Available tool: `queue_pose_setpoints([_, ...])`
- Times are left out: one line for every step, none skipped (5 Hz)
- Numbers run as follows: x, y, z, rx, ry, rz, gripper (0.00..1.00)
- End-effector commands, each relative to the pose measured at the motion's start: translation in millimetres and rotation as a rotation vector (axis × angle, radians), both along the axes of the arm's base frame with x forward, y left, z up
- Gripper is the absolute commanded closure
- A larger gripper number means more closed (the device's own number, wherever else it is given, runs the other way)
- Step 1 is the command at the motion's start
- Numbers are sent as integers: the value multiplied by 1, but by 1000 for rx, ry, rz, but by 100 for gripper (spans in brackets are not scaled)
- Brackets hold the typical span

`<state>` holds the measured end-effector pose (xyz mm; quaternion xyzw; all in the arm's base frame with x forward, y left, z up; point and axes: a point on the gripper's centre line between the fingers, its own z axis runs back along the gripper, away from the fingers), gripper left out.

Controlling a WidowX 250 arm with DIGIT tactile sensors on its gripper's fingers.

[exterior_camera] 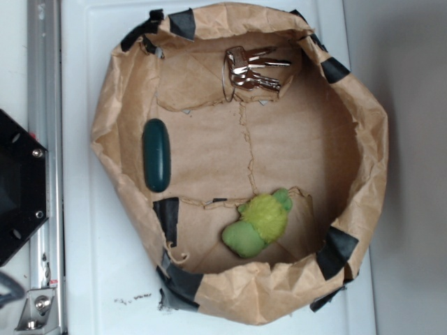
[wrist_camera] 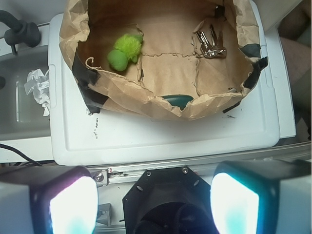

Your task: Grab the silver keys.

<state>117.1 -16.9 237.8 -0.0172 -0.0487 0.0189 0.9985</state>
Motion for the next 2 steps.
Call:
queue_pose_setpoints([0, 0, 0, 0, 0, 0, 0])
queue_pose_setpoints([44, 10, 0, 46, -56, 147, 0])
